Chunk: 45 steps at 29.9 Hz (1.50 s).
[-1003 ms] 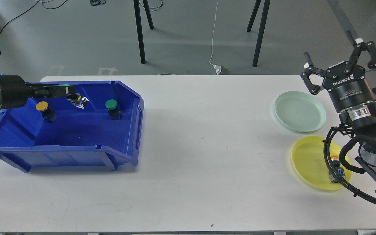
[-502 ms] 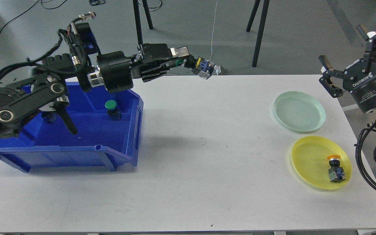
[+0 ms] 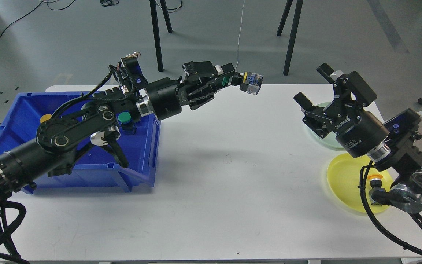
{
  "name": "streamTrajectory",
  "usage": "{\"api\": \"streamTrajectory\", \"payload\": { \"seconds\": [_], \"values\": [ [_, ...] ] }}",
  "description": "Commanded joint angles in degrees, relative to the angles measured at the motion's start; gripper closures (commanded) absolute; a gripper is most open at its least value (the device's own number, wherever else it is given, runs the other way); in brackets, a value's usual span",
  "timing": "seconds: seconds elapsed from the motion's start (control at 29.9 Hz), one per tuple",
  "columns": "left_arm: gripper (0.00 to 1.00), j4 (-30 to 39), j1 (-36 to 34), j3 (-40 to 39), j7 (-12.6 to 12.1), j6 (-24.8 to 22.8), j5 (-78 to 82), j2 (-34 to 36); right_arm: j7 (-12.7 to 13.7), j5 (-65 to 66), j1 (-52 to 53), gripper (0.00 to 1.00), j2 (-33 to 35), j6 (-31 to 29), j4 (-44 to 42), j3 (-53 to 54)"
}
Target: Pass button and place on color plate
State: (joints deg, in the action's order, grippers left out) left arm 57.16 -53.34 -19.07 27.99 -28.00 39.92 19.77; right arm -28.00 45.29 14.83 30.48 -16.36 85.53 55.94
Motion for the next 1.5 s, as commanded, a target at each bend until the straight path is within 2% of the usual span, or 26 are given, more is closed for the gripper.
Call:
{"api": "streamTrajectory", "payload": {
  "seconds": [0.0,0.1,0.3,0.7,0.94,1.04,1.24,1.34,1.47],
  "values": [
    [0.84,0.05,0.08,0.0,0.01,0.0,-0.36,0.0,0.0,1.11,0.55,0.01,-2.88,3.96,-0.89,-3.11],
    [0.84,0.05,0.08,0.0,0.01,0.0,-0.36,0.0,0.0,1.11,1.51,0.01,-4.55,6.25,-1.42,-3.82],
    [0.84,0.05,0.08,0.0,0.01,0.0,-0.36,0.09,0.0,1.11,5.2,0.01,-10.87,7.22,-5.9,-6.01],
    [0.84,0.05,0.08,0.0,0.01,0.0,-0.36,0.0,0.0,1.03,11.36,0.04,-11.58,8.1,-9.24,-10.59],
    [0.83,-0.03,0.08,0.0,0.01,0.0,-0.45,0.0,0.0,1.03,11.62,0.18,-12.81,8.45,-9.15,-10.59],
    [0.83,-0.03,0.08,0.0,0.01,0.0,-0.45,0.0,0.0,1.03,11.62,0.19,-12.81,8.45,-9.15,-11.46],
    [0.83,-0.12,0.08,0.0,0.01,0.0,-0.45,-0.08,0.0,0.94,11.71,0.26,-12.81,8.45,-9.07,-12.26],
    [0.83,-0.12,0.08,0.0,0.01,0.0,-0.45,-0.08,0.0,1.03,11.71,0.35,-12.81,8.45,-8.98,-12.26],
    [0.83,-0.12,0.08,0.0,0.01,0.0,-0.45,0.0,0.0,1.11,11.8,0.55,-12.64,8.28,-8.8,-12.35]
  ]
}}
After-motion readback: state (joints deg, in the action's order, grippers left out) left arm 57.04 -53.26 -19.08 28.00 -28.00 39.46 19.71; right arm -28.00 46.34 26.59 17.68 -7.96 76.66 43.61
